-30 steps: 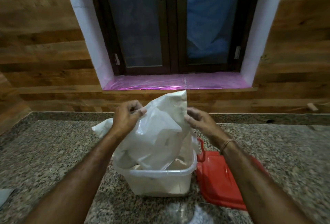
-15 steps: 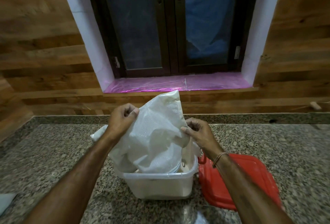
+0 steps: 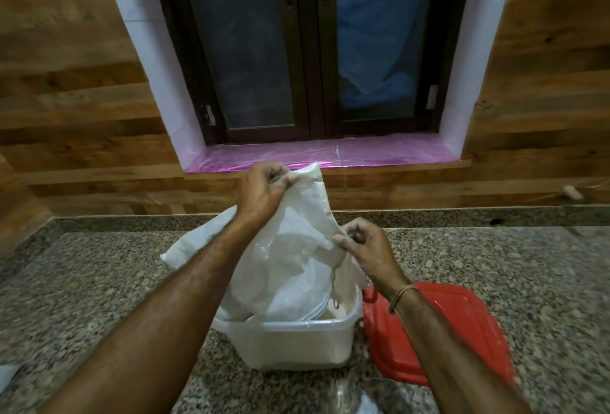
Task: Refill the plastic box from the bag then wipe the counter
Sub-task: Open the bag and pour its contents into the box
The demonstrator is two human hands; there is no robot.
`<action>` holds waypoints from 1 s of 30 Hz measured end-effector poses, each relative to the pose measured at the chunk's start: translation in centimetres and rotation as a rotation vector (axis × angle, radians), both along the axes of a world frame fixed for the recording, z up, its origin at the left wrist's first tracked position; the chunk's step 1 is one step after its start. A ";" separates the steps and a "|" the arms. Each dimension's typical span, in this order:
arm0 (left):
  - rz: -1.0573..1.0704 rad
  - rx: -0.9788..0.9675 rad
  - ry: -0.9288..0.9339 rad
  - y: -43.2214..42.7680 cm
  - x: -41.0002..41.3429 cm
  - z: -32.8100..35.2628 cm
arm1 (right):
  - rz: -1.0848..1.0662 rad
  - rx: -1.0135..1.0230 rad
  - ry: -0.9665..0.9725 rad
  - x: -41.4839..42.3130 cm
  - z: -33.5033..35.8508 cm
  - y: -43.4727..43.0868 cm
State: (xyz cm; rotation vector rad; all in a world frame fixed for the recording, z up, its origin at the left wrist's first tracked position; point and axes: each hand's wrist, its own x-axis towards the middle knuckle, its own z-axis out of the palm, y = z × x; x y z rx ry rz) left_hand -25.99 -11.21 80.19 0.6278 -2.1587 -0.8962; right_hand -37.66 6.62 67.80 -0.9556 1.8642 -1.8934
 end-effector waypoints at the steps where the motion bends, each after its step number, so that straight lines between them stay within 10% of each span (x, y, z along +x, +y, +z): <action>1: -0.003 0.047 0.031 -0.1 0.2 -0.2 | -0.017 0.005 0.005 0.1 -0.3 0.1; 10: 0.040 0.292 0.218 -0.7 2.1 -1.8 | -0.120 -0.054 -0.042 1.6 -0.7 -0.1; 18: 0.058 0.135 0.218 0.3 2.0 -2.0 | 0.152 0.034 0.206 3.7 4.0 -1.1; 21: 0.100 0.078 0.201 0.3 2.0 -1.8 | -0.044 0.243 0.379 2.5 3.1 -0.8; 25: 0.090 -0.074 0.072 -0.1 2.2 -2.0 | 0.034 0.076 0.179 2.4 3.7 -0.3; 30: 0.104 -0.123 0.014 0.9 1.6 -2.0 | 0.062 0.468 0.494 2.7 2.2 -0.6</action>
